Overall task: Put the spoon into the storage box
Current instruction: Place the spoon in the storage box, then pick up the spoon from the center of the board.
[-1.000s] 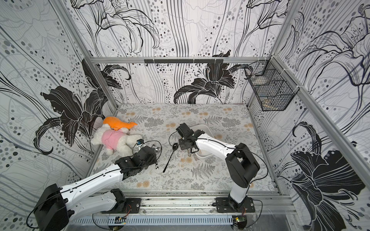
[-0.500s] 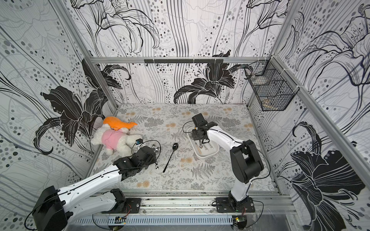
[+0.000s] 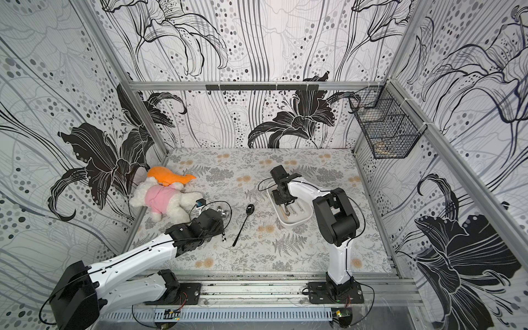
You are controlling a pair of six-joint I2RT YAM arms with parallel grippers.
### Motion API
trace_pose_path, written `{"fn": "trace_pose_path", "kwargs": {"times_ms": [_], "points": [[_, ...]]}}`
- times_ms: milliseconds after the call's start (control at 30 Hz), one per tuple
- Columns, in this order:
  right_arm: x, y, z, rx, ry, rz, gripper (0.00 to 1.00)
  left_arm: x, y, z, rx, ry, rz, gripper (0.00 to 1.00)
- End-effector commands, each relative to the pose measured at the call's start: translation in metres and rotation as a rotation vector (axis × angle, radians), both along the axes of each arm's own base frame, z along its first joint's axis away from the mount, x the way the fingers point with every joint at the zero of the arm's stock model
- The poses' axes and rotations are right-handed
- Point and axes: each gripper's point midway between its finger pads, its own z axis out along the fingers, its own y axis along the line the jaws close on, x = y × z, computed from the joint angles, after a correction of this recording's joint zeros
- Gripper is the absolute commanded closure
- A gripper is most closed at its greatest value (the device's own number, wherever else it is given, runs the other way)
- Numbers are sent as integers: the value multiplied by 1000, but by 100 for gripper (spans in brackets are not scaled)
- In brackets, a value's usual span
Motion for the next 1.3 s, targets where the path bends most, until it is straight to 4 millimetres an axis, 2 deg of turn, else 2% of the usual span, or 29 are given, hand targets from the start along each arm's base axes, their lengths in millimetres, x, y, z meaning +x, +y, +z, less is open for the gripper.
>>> {"fn": "trace_pose_path", "kwargs": {"times_ms": [0,133,400,500,700,800,867,900,933,1100,1267], "points": [[0,2,-5,-12,27,23,99,2,-3,1,-6,-14,-15,56],[1,3,-10,-17,39,24,93,1,-4,-1,-8,-7,-23,55],[-1,2,-6,-11,33,22,83,2,-9,-3,-22,0,-33,52],[-1,-1,8,-7,1,9,81,3,-10,-4,-22,4,-35,52],[-2,-4,62,73,-153,-25,80,5,-24,-11,-19,44,-73,52],[-6,-4,77,117,-200,-32,80,7,-23,-21,37,85,-52,52],[-10,-5,76,134,-208,-34,80,6,-22,-31,74,118,-43,52],[-12,-5,87,154,-236,-36,80,5,-23,-35,85,128,-41,52],[-13,-7,88,162,-247,-38,80,3,-23,-40,95,141,-41,52],[-17,-6,92,186,-262,-34,80,-3,-24,-59,119,185,-47,53],[-17,-4,88,192,-253,-33,80,-2,-18,-62,174,190,-44,53]]}}
